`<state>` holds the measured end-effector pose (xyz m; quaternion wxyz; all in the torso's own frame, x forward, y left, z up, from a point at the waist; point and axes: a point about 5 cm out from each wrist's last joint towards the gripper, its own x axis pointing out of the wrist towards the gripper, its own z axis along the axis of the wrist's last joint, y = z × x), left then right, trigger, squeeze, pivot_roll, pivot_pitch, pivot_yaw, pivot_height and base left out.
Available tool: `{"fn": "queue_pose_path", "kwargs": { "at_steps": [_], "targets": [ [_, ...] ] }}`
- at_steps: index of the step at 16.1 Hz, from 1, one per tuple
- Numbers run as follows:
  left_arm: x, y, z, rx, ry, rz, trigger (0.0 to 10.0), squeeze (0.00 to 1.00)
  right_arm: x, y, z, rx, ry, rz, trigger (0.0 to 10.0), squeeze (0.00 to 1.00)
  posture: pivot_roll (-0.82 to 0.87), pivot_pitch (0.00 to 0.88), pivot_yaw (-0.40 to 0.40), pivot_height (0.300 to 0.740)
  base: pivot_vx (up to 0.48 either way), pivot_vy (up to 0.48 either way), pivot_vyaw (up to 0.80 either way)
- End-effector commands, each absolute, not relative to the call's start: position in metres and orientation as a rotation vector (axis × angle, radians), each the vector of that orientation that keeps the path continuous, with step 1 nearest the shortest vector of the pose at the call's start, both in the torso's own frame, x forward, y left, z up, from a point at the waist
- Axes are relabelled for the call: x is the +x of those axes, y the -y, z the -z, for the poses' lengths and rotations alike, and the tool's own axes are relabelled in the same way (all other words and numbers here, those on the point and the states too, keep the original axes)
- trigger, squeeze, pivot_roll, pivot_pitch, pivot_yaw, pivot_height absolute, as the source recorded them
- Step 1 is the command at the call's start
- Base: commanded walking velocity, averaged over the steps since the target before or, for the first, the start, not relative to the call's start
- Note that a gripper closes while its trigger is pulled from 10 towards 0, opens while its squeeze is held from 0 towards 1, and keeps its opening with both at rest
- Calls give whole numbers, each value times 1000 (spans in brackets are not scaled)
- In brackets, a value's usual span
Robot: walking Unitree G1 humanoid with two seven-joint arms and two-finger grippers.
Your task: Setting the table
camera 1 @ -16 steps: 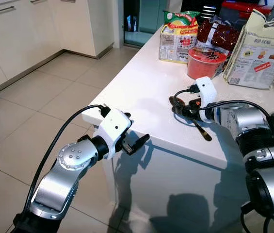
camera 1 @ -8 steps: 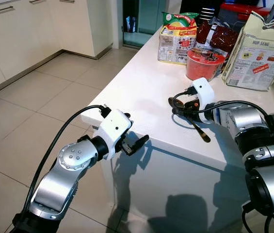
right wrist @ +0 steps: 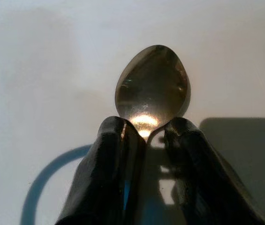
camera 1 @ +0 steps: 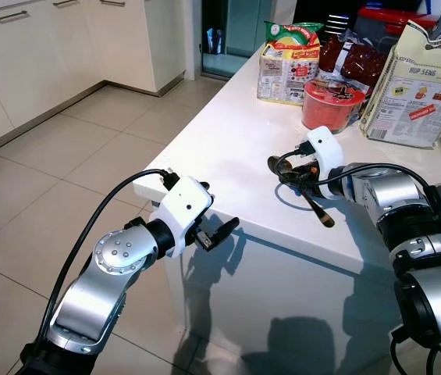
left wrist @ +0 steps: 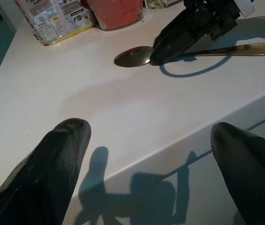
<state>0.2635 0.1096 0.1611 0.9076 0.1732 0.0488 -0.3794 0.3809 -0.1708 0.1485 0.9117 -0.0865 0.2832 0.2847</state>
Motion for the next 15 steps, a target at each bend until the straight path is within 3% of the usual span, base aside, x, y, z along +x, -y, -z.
{"fn": "queue_pose_path", "kwargs": {
  "at_steps": [1,6,11,15],
  "targets": [
    [266,-108,-166,376,-75,783,10000,0,363,184,-107,-184,-776,-538,0,0,18,0,-14,740,0,0,0],
    [268,-109,-170,356,-57,763,10000,0,367,180,-115,-86,-722,-533,0,0,20,0,-13,740,0,0,0],
    [277,-111,-179,298,-14,708,10000,0,380,177,-172,243,-510,-568,0,0,5,0,-4,740,0,0,0],
    [282,-112,-181,298,-5,682,10000,0,379,173,-198,345,-428,-609,0,0,-9,0,5,740,0,0,0]
  ]
}}
